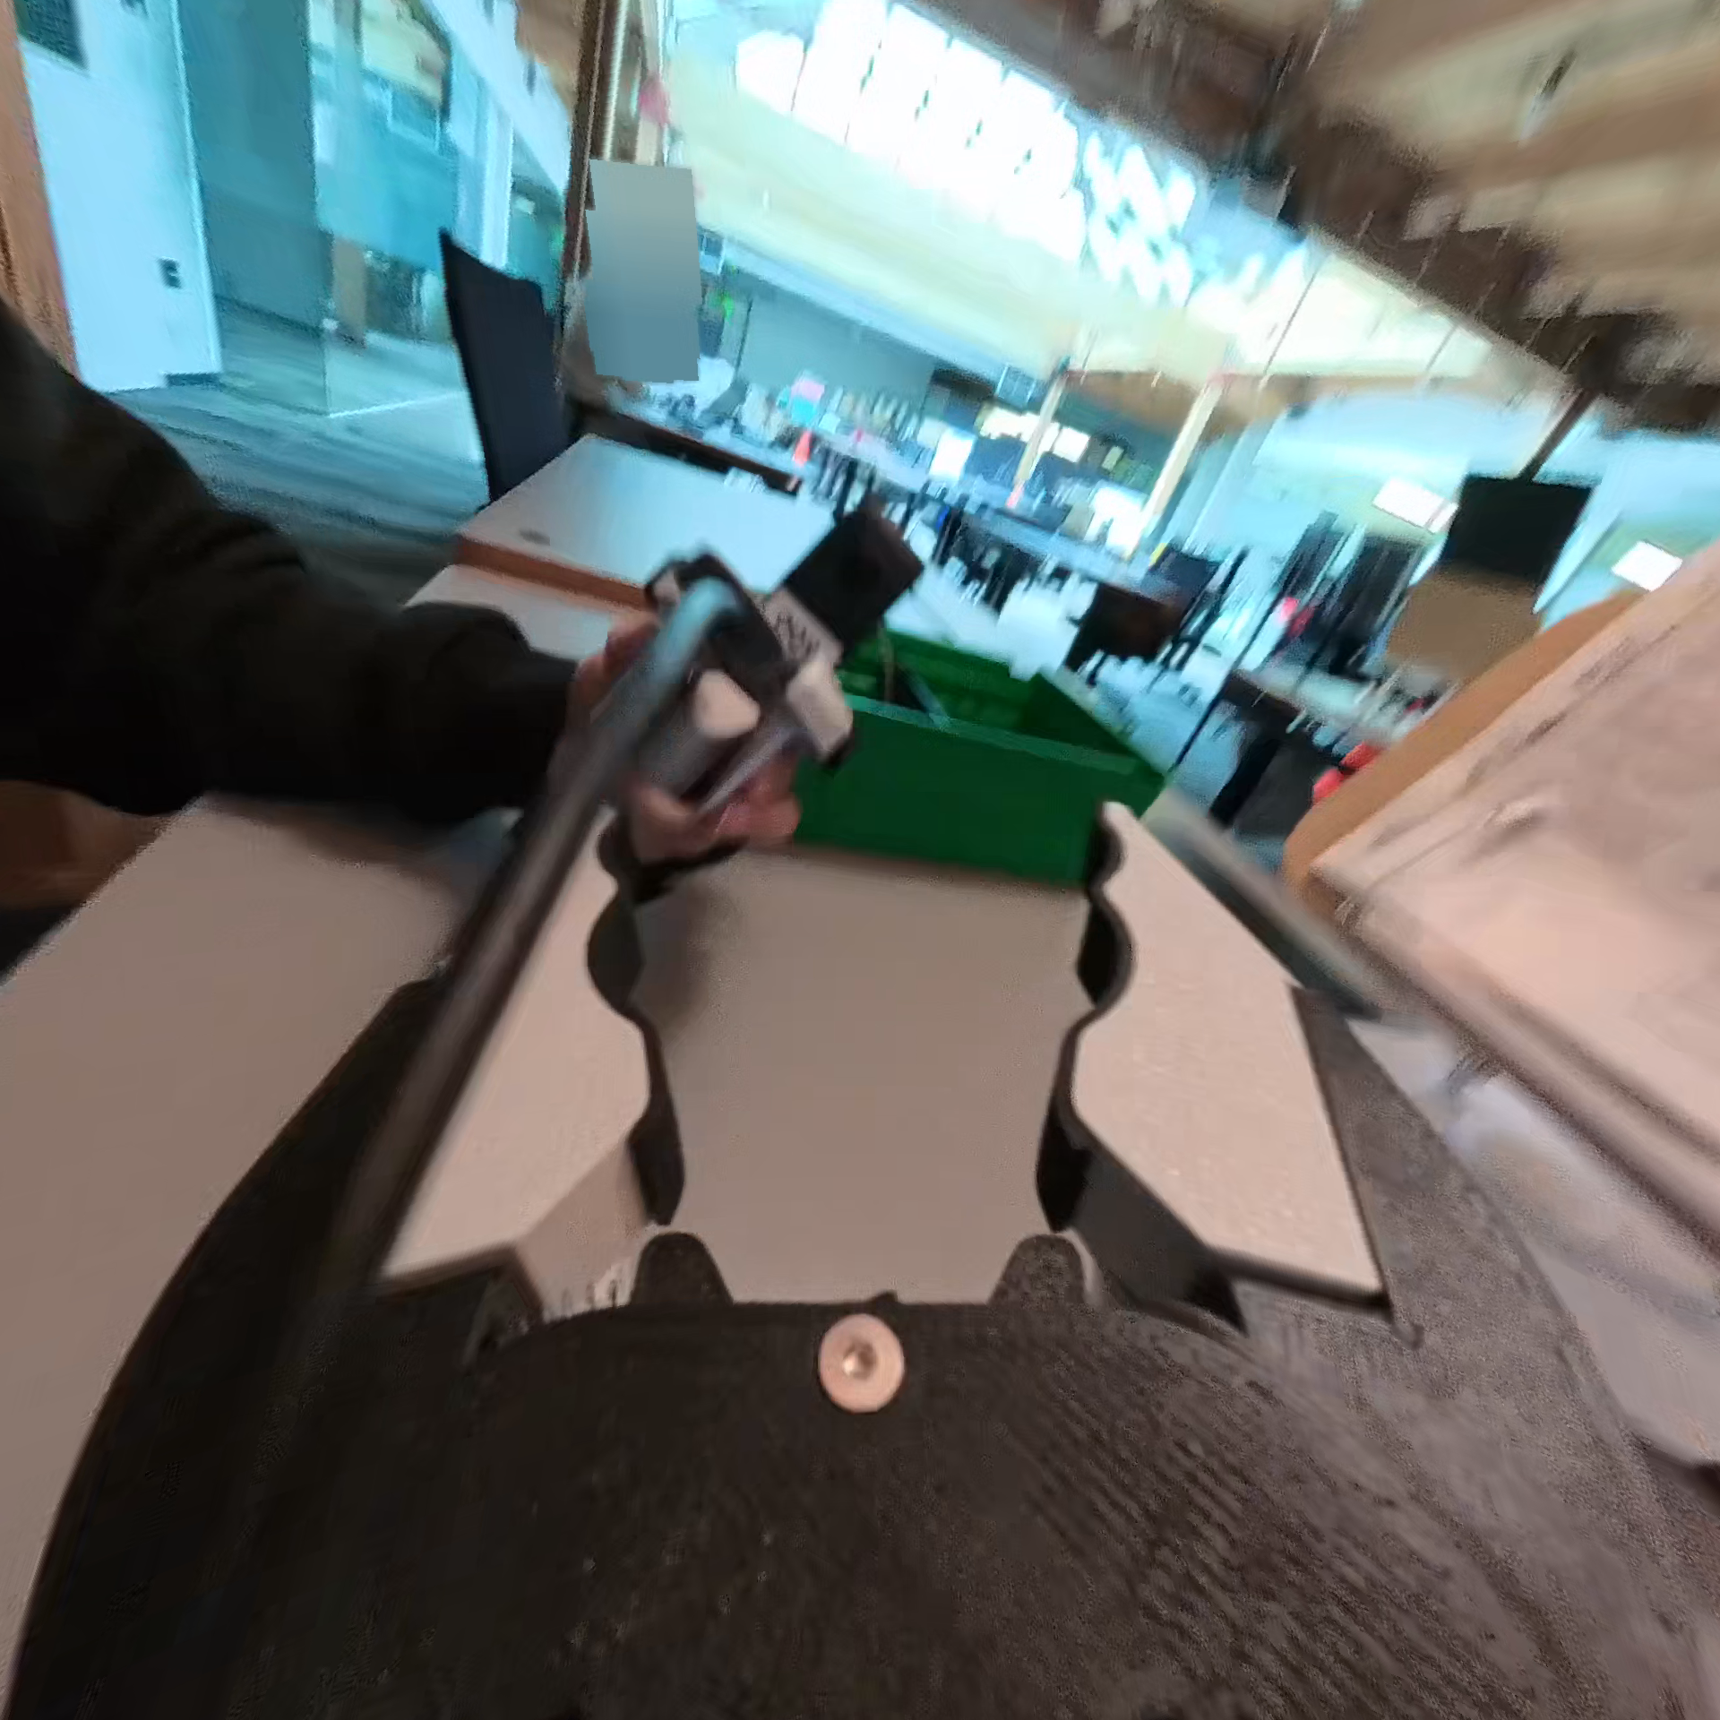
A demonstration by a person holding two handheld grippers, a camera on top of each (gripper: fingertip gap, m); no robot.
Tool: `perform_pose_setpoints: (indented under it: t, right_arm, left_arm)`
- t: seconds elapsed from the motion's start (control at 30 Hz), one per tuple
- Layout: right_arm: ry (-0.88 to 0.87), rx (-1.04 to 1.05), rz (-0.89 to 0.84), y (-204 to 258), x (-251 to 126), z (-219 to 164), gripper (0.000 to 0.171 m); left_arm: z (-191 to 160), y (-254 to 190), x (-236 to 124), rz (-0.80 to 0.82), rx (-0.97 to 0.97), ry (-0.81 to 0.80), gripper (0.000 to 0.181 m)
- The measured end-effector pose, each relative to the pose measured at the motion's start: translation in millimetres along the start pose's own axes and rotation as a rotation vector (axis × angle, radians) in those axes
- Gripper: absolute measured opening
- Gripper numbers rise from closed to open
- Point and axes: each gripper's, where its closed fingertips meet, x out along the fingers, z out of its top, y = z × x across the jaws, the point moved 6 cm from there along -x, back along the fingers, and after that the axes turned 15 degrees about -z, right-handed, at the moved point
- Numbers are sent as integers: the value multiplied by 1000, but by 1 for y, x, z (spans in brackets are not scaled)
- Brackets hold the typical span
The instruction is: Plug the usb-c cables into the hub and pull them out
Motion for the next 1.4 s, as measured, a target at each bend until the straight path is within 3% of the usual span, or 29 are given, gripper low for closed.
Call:
perform_pose_setpoints:
  t: [0.1,0.17,0.23,0.3,0.37,0.5,0.7,0.83,0.97,1.07,1.3,1.4]
  right_arm:
    - [158,126,58,0,-6,-12,131]
    - [276,173,150,11,-8,-22,143]
    - [341,210,263,23,-11,-34,123]
    - [346,256,309,30,-3,-39,122]
    - [361,305,366,34,-2,-40,119]
    - [309,318,332,24,-7,-32,116]
    - [-227,195,-13,-16,-34,41,94]
    - [-177,159,-23,-5,-10,34,90]
    - [19,177,22,8,16,6,84]
    - [99,192,75,14,22,-9,71]
    - [59,277,139,16,21,-12,37]
    - [71,297,141,16,23,-14,33]
  left_arm:
    - [13,-16,-2,91,282,149,21]
    - [18,-30,3,121,462,247,21]
    - [36,-50,4,133,618,174,21]
    - [54,-63,-6,156,681,78,21]
    - [66,-60,-24,284,729,17,21]
    - [76,-48,-51,412,691,-135,21]
    - [44,-13,-44,499,554,186,21]
    - [16,0,-29,451,544,385,21]
    - [-3,4,-22,390,572,520,21]
    - [-7,-1,-17,319,573,523,21]
    - [-5,-3,-23,269,566,473,21]
    - [-7,-3,-22,267,582,488,21]
